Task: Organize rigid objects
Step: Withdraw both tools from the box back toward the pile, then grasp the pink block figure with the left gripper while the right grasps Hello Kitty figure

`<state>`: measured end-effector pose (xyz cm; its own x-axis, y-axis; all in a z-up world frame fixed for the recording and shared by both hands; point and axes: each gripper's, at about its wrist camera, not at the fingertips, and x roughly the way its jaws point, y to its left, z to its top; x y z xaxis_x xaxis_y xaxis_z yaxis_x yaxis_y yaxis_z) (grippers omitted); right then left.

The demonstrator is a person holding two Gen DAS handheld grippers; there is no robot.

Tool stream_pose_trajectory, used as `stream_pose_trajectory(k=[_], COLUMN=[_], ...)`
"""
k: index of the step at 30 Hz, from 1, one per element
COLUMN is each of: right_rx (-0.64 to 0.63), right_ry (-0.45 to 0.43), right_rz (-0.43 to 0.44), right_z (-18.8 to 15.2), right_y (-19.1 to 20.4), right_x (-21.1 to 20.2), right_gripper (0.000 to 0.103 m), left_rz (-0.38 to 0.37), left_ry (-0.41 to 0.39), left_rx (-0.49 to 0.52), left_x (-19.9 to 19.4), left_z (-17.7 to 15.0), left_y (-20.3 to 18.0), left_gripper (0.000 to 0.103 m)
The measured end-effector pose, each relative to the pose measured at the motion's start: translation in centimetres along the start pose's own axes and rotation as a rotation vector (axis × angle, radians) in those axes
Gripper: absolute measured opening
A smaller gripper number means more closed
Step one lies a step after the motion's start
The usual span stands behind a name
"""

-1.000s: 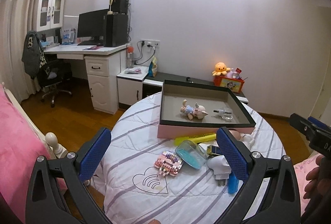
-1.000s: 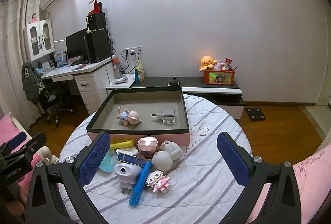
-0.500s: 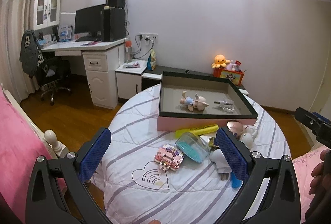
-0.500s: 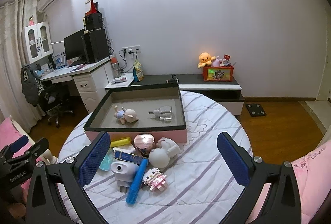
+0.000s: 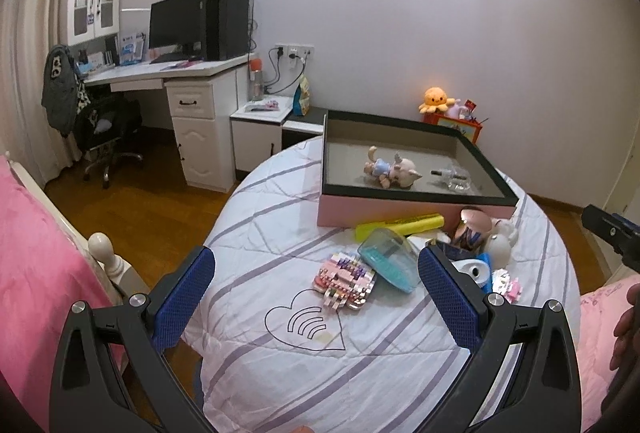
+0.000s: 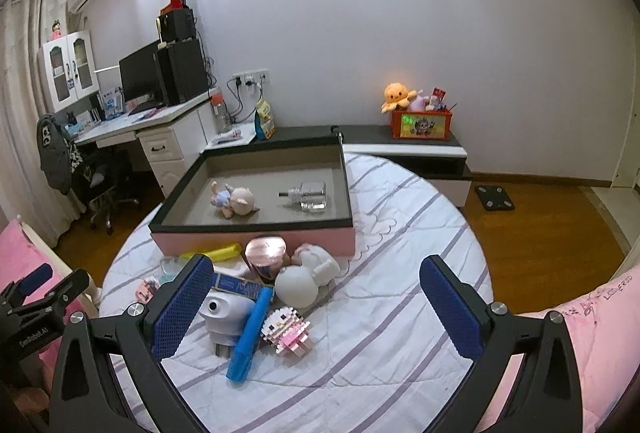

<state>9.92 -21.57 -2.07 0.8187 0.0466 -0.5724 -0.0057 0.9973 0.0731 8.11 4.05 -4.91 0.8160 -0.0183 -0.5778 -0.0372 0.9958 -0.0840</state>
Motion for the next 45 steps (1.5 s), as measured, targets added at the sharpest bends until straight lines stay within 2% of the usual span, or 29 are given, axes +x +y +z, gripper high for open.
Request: stream_pose_trajectory(k=[7, 13, 21, 25, 33, 35, 37, 38, 39, 41, 42, 43, 45], right_rx=[-0.006, -0.022, -0.057, -0.116, -0.223, -0.234, -0.240, -0.243, -0.250, -0.258, -0.259, -0.259, -0.266], right_ry=[0.051, 0.093, 0.210, 0.261, 0.333, 0.335, 0.325, 0.319, 0.312, 0.306, 0.306, 0.308, 0.310], right_rz=[0.010, 0.013, 0.015, 0.040, 0.075, 0.084, 0.096, 0.106, 0.118, 0.135, 0.148, 0.162, 0.161], right_z=[-0.9, -1.6, -3.9, -4.8, -6.3, -6.4, -6.3, -6.1, -6.0, -5.7, -5.6, -5.6, -5.5], right_y=[-0.3, -0.4, -1.0, -0.4, 1.1, 1.3, 1.3, 1.3, 1.3, 1.4, 1.5, 1.6, 1.7], right_x=[1.6, 3.0, 6.1, 7.4, 10.5, 11.3, 11.5, 11.6, 11.7, 11.8, 11.8, 11.7, 11.5], right_gripper=[0.103, 0.103, 0.103, 0.103, 0.097, 0.092, 0.090, 0.085, 0.081, 0.064, 0.059, 0.047, 0.045], left_rz=[-0.005, -0.011, -0.019, -0.024, -0.032, -0.025, -0.025, -0.030, -0.034, -0.044, -0.051, -0.063, -0.073], left_ry=[0.042, 0.116, 0.211, 0.242, 0.306, 0.315, 0.315, 0.315, 0.316, 0.309, 0.305, 0.302, 0.308], left_rx=[0.013, 0.038, 0.076, 0.091, 0.109, 0.115, 0.123, 0.129, 0.133, 0.143, 0.147, 0.153, 0.153], left_x=[1.8, 4.4, 8.0, 9.3, 12.2, 12.8, 13.2, 13.3, 13.4, 13.4, 13.3, 13.1, 13.1], left_z=[-0.8, -1.7, -2.4, -2.6, -2.3, -2.2, -2.2, -2.1, -2.1, -1.9, -1.8, -1.7, -1.4], left_y=[-0.2, -0.6, -0.6, -0.7, -1.0, -1.1, -1.2, -1.4, -1.5, -1.8, -2.0, -2.2, -2.4], left_gripper=[0.103, 0.103, 0.103, 0.103, 0.103, 0.102, 0.100, 0.099, 0.094, 0.084, 0.068, 0.053, 0.053])
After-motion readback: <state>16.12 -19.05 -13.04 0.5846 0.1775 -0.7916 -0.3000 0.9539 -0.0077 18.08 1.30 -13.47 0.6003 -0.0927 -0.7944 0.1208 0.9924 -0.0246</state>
